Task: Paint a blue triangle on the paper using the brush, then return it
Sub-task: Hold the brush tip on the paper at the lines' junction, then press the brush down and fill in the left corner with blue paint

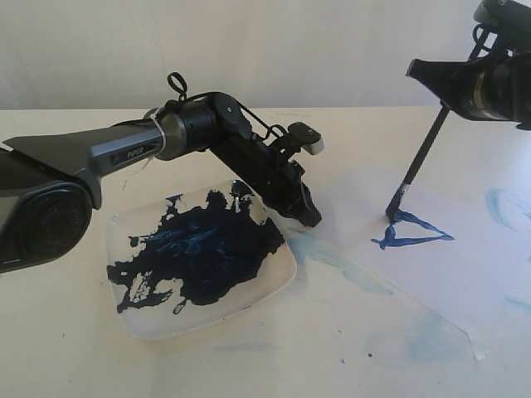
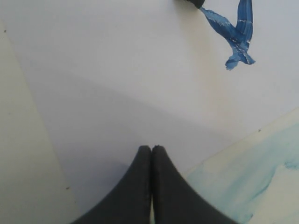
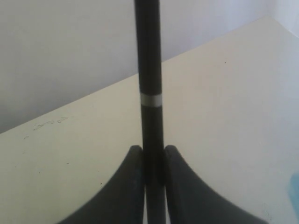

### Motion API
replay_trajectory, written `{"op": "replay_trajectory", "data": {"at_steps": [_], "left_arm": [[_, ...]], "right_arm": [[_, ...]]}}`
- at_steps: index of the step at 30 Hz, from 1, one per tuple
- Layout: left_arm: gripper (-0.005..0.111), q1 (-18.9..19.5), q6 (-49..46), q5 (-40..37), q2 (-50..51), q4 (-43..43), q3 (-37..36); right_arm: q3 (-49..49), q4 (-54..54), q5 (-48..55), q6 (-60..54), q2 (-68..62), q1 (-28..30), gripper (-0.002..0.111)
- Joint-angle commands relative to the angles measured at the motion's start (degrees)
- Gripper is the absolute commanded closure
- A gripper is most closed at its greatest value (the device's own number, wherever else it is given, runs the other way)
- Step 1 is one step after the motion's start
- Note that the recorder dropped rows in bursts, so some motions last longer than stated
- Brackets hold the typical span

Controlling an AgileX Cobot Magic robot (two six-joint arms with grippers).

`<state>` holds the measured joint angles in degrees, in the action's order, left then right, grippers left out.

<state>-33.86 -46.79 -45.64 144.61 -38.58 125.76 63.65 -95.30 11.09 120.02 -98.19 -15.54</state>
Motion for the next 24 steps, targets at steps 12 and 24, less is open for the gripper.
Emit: {"op": "replay_trajectory", "data": {"at_steps": [12,24], "left_arm": [[0.107,0.1,0.2,-2.0,-0.1,-0.3,0.0],[0.107,0.1,0.2,-2.0,-0.1,-0.3,0.0]], "right_arm": [[-1.1,0.0,-2.4,-0.5,0.5,0.0,0.108],[-2.3,0.0,-4.6,-0.5,0.5,0.0,0.108]]}}
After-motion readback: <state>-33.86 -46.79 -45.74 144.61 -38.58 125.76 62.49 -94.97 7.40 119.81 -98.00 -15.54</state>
